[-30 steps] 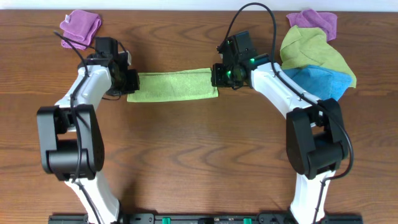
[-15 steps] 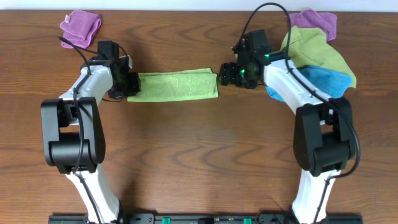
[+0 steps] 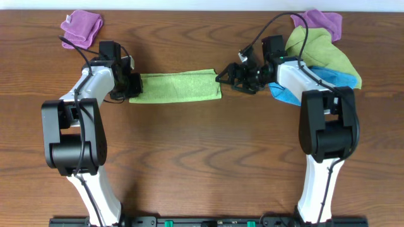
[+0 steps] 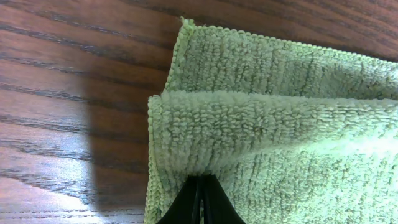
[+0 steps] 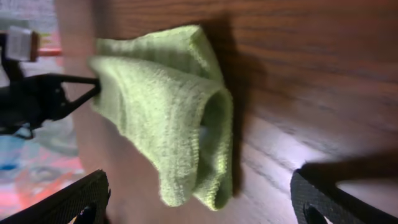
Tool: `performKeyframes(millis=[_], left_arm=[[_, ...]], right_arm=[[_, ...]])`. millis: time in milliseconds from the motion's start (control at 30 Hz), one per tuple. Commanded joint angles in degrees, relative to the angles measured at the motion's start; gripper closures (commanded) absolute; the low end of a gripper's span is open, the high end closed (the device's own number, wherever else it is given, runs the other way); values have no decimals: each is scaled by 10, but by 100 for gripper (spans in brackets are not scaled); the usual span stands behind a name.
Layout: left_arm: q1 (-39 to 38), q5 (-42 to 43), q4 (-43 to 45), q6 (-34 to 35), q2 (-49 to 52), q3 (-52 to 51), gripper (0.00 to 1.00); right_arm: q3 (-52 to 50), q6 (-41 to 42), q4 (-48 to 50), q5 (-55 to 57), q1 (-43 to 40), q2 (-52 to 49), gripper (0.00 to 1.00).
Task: Fold the cloth
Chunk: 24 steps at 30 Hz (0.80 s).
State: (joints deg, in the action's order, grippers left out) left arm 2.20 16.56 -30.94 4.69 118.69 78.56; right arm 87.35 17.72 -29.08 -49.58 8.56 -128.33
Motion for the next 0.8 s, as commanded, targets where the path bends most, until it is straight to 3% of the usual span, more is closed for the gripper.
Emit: performKeyframes(millis=[0, 533, 633, 767], left_arm=[[-4, 4, 0, 6, 41, -9, 94], [-4, 8, -1, 6, 41, -9, 94], [-4, 11, -1, 7, 41, -9, 94], [-4, 15, -1, 7, 41, -9, 94]], right_arm=[[2, 0, -2, -34, 5, -33, 5], [2, 43, 58, -22, 42, -79, 16], [2, 63, 78, -20, 44, -79, 32], [2, 81, 97, -18, 52, -79, 64]])
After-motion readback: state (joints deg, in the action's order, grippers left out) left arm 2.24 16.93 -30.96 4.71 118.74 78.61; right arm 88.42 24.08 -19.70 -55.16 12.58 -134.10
